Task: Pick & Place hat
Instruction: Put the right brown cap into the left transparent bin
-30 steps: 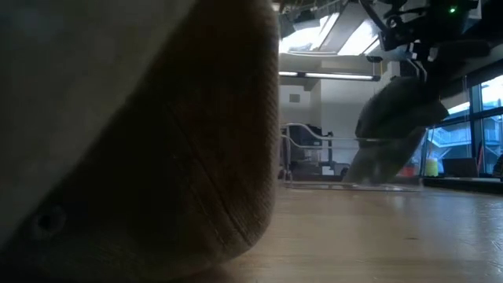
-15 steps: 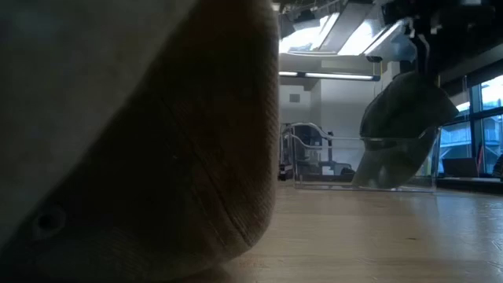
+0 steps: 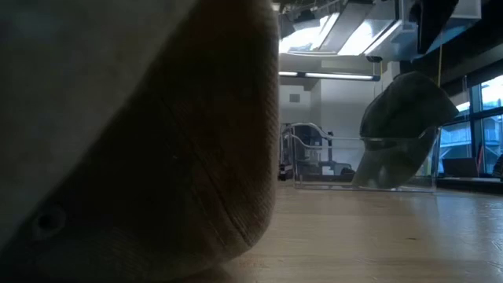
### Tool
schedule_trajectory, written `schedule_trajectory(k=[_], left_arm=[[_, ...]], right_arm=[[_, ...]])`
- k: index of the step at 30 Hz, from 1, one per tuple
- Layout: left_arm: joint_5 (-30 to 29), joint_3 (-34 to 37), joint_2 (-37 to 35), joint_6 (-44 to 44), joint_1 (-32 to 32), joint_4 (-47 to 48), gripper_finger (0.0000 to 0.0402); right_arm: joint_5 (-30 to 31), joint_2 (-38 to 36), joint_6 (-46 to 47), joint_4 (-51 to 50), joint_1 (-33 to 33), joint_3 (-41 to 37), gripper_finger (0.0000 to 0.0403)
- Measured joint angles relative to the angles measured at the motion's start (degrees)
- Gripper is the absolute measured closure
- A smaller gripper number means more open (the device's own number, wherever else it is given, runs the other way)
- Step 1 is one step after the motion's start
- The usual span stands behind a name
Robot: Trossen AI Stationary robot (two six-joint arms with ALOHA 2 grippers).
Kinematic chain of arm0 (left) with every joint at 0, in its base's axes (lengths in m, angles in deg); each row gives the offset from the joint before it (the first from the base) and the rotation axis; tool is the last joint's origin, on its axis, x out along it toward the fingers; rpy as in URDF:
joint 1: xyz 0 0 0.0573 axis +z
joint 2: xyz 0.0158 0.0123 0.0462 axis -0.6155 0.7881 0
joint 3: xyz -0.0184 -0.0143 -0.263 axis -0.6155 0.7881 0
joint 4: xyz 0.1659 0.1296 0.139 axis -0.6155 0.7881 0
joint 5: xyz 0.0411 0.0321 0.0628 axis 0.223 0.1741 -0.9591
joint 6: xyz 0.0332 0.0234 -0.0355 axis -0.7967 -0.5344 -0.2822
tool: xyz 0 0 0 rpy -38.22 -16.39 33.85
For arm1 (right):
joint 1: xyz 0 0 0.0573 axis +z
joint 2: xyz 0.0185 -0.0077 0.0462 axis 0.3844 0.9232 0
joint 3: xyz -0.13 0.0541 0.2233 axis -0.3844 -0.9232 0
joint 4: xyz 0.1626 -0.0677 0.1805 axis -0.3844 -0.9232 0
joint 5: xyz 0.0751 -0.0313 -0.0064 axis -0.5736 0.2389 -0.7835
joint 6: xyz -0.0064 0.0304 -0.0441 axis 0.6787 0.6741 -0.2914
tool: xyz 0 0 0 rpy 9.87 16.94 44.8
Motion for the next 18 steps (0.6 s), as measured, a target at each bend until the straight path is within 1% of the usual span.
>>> schedule_trajectory(k=[4, 8, 12, 18], left_arm=[[0.1, 0.0, 0.0, 0.7, -1.7, -0.1, 0.0196], [3.7, 0.0, 0.0, 1.5, -4.5, -0.4, 0.0196], [3.9, 0.0, 0.0, 1.5, -7.6, -0.6, 0.0196], [-0.7, 0.0, 0.3, 1.8, -11.0, -1.6, 0.0196]], right_arm=[[-9.2, 0.0, 0.1, 8.7, 1.7, 0.0, 0.0234], [-15.9, 0.1, 1.1, 16.4, 5.8, -1.1, 0.0234], [-17.3, 0.6, 1.8, 21.4, 11.9, -3.2, 0.0234], [-17.3, 0.6, 2.0, 30.1, 19.2, -10.4, 0.0234]])
